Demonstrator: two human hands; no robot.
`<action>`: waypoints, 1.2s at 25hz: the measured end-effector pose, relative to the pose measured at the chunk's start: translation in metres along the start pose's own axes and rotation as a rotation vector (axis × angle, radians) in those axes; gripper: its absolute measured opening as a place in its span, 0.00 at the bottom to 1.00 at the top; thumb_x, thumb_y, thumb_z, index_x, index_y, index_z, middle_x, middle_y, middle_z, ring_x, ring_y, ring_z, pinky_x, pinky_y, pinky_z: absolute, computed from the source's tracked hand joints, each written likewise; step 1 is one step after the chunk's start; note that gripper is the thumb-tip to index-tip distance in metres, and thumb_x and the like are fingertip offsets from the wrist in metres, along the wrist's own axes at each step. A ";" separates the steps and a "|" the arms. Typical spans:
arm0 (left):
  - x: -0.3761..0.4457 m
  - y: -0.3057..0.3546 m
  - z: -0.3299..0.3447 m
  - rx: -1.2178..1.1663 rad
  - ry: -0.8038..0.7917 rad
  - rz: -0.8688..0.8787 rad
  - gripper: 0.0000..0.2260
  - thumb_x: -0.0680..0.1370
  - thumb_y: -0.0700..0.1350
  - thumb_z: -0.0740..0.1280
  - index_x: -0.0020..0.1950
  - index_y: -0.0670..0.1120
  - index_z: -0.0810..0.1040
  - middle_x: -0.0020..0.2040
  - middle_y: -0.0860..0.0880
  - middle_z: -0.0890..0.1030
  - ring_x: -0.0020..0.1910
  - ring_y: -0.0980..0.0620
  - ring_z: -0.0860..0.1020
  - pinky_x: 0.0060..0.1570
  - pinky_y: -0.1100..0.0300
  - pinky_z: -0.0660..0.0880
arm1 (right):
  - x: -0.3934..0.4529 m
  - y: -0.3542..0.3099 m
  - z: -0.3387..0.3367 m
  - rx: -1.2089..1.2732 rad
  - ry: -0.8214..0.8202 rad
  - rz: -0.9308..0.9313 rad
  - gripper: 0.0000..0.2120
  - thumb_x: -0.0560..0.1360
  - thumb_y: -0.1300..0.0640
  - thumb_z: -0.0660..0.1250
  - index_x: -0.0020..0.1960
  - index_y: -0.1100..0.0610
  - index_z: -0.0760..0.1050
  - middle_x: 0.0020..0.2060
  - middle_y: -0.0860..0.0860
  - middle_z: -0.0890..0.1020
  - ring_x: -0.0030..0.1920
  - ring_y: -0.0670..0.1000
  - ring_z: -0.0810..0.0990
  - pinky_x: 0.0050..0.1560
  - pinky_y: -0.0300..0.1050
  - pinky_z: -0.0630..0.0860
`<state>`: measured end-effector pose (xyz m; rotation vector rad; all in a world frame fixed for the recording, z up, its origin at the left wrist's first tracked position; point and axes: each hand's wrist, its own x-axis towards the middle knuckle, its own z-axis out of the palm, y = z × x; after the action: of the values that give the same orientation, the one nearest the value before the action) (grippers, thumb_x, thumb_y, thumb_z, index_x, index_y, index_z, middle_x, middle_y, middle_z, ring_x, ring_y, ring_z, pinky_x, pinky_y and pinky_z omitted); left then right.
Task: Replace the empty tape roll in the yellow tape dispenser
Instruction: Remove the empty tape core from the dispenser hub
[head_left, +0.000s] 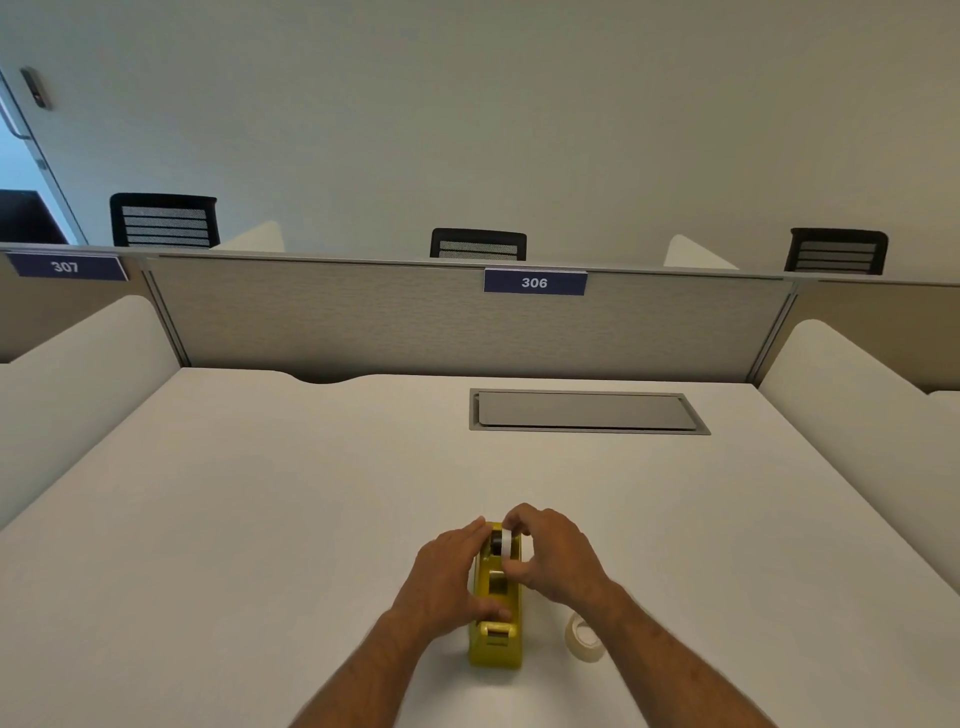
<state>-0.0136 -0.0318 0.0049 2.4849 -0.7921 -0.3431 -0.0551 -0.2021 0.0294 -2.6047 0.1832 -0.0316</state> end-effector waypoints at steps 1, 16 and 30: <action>0.000 0.000 0.001 -0.029 0.012 -0.006 0.48 0.64 0.65 0.76 0.77 0.56 0.56 0.78 0.55 0.62 0.75 0.52 0.63 0.73 0.53 0.61 | 0.000 0.000 -0.001 0.010 0.002 0.000 0.21 0.67 0.44 0.75 0.57 0.43 0.73 0.53 0.43 0.81 0.49 0.46 0.77 0.47 0.34 0.73; -0.014 0.026 -0.010 -0.787 0.313 0.009 0.15 0.78 0.41 0.68 0.62 0.56 0.79 0.56 0.55 0.84 0.54 0.53 0.83 0.53 0.57 0.81 | -0.013 -0.010 -0.031 0.403 0.012 -0.110 0.17 0.67 0.50 0.78 0.53 0.43 0.76 0.47 0.42 0.82 0.48 0.47 0.84 0.44 0.33 0.82; -0.015 0.037 -0.012 -1.014 0.301 -0.068 0.12 0.77 0.41 0.68 0.59 0.49 0.83 0.53 0.50 0.86 0.50 0.49 0.84 0.51 0.50 0.83 | -0.017 0.004 -0.032 0.937 -0.066 -0.019 0.12 0.73 0.64 0.74 0.55 0.54 0.83 0.52 0.54 0.86 0.51 0.57 0.86 0.51 0.55 0.84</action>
<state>-0.0384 -0.0439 0.0360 1.5468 -0.2774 -0.2824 -0.0748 -0.2196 0.0553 -1.6695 0.0854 -0.0289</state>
